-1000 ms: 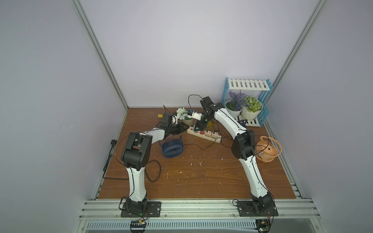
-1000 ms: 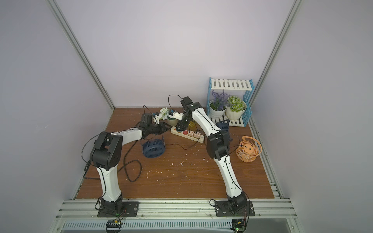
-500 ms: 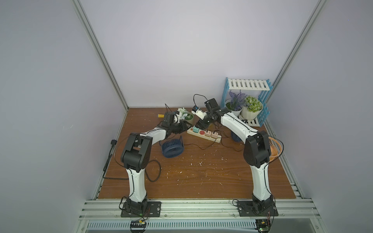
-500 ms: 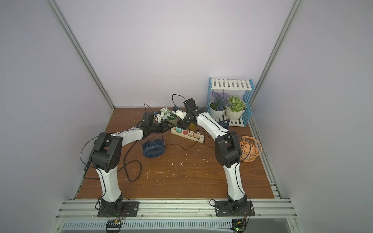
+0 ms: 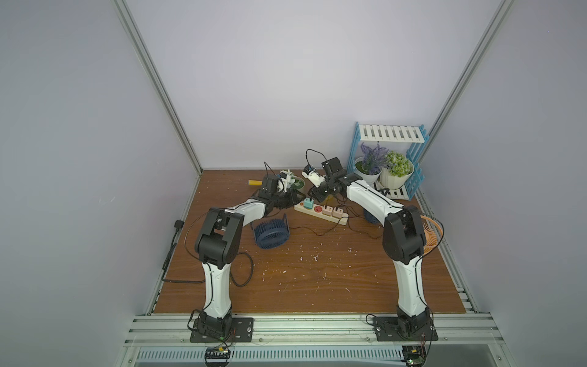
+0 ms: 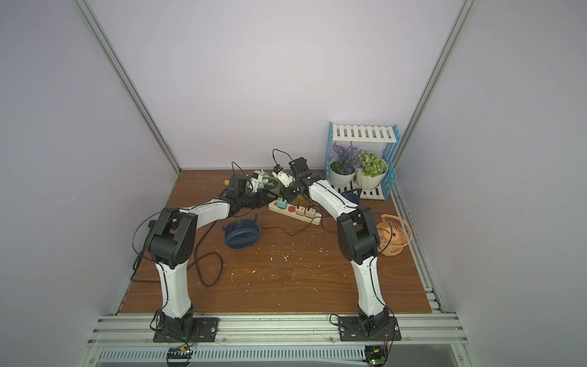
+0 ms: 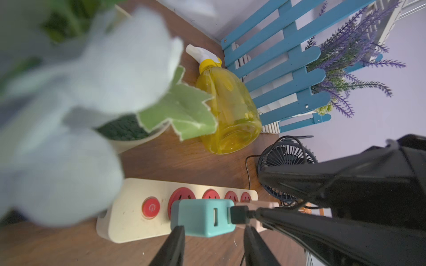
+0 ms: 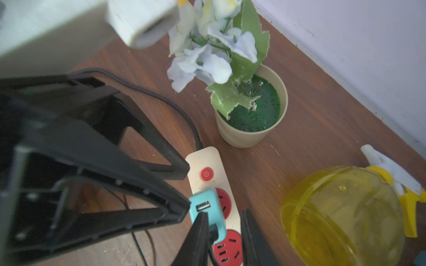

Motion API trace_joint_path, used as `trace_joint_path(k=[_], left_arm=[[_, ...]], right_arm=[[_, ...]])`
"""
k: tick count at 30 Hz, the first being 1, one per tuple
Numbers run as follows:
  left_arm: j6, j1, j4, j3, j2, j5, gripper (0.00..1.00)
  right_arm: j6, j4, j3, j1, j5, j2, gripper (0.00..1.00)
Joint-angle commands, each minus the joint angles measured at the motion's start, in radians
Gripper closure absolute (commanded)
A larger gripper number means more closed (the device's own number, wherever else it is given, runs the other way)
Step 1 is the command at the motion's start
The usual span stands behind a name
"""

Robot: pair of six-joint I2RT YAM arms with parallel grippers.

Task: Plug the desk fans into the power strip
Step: Insert the plug into the socket.

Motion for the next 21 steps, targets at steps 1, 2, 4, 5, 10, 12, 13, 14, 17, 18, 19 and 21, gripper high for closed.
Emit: trace_joint_path(k=[1,2,4,5,10,12,13,14,17,18,19,21], left_arm=[[0.019,-0.009,-0.019,0.032,0.027,0.001,0.57],[0.019,-0.009,-0.019,0.033,0.029,-0.001,0.57],[0.019,-0.011,-0.019,0.037,0.035,0.002,0.57],[0.019,-0.011,-0.019,0.038,0.036,0.002,0.57],[0.02,-0.012,-0.019,0.047,0.036,0.004,0.57],[0.018,-0.014,-0.019,0.05,0.036,0.002,0.57],[0.018,-0.015,-0.019,0.05,0.036,0.003,0.57],[0.019,-0.016,-0.019,0.051,0.035,0.0,0.56],[0.02,-0.02,-0.019,0.057,0.042,-0.002,0.55],[0.018,-0.021,-0.019,0.059,0.046,-0.002,0.55],[0.017,-0.021,-0.019,0.062,0.05,-0.001,0.55],[0.015,-0.022,-0.019,0.067,0.058,-0.002,0.56]], right_arm=[[-0.004,-0.002,0.014,-0.001,-0.032,0.021,0.8],[-0.008,-0.006,0.014,-0.001,-0.034,0.023,0.82],[-0.012,-0.013,0.009,-0.001,-0.029,0.027,0.86],[-0.014,-0.016,0.005,-0.001,-0.027,0.029,0.88],[-0.026,-0.028,-0.006,0.0,-0.009,0.037,0.97],[-0.029,-0.029,-0.015,0.0,-0.008,0.04,0.99],[-0.03,-0.028,-0.02,0.0,-0.008,0.04,1.0],[-0.03,-0.026,-0.026,0.0,-0.008,0.041,1.0],[-0.024,-0.015,-0.048,0.0,-0.01,0.041,1.0],[-0.021,-0.013,-0.054,0.0,-0.012,0.04,1.0],[-0.018,-0.009,-0.062,0.0,-0.016,0.039,1.0],[-0.012,0.0,-0.076,0.0,-0.027,0.036,1.0]])
